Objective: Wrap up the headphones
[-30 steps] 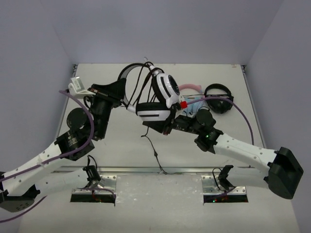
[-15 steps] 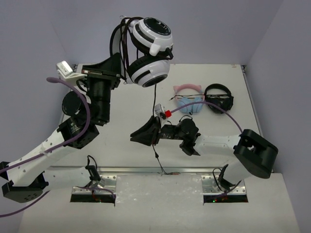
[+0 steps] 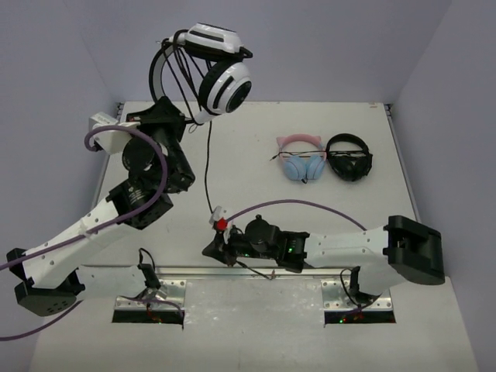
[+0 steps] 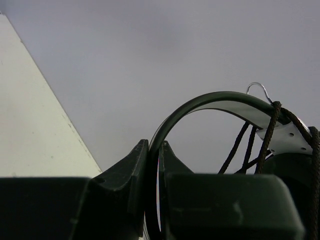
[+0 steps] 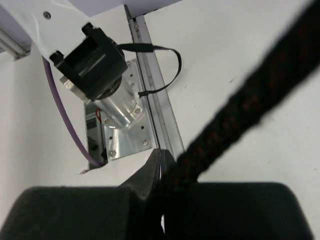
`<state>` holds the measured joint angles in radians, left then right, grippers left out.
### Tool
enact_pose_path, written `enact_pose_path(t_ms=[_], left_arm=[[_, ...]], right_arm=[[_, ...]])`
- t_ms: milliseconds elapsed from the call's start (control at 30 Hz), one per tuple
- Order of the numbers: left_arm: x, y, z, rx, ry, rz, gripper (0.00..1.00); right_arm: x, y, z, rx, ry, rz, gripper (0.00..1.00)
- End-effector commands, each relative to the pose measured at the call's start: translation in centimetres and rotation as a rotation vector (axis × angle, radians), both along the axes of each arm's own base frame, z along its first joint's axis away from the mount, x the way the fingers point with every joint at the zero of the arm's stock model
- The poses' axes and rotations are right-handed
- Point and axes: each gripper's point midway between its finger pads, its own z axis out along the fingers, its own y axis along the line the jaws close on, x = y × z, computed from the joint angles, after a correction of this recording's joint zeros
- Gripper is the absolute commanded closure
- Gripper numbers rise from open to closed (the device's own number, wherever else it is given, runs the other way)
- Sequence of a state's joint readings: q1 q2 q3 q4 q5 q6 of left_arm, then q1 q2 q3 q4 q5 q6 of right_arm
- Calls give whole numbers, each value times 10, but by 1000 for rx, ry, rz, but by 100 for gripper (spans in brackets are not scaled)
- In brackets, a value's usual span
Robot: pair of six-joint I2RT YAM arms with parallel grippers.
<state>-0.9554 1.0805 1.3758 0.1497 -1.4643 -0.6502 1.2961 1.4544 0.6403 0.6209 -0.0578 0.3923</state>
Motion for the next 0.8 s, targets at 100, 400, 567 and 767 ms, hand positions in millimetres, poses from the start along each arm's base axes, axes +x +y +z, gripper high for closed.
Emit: enact_pose_path(t_ms=[100, 400, 567, 767], left_arm=[[19, 32, -15, 54, 108, 248, 100], [76, 18, -85, 384, 255, 176, 100], [85, 5, -127, 517, 226, 37, 100], [82, -29, -212, 704, 231, -241, 100]], right_arm=[[-26, -19, 28, -314, -219, 50, 99], [-91, -45, 105, -357, -375, 256, 99], [-63, -54, 170, -396, -530, 143, 99], [-19, -85, 210, -522, -713, -23, 99]])
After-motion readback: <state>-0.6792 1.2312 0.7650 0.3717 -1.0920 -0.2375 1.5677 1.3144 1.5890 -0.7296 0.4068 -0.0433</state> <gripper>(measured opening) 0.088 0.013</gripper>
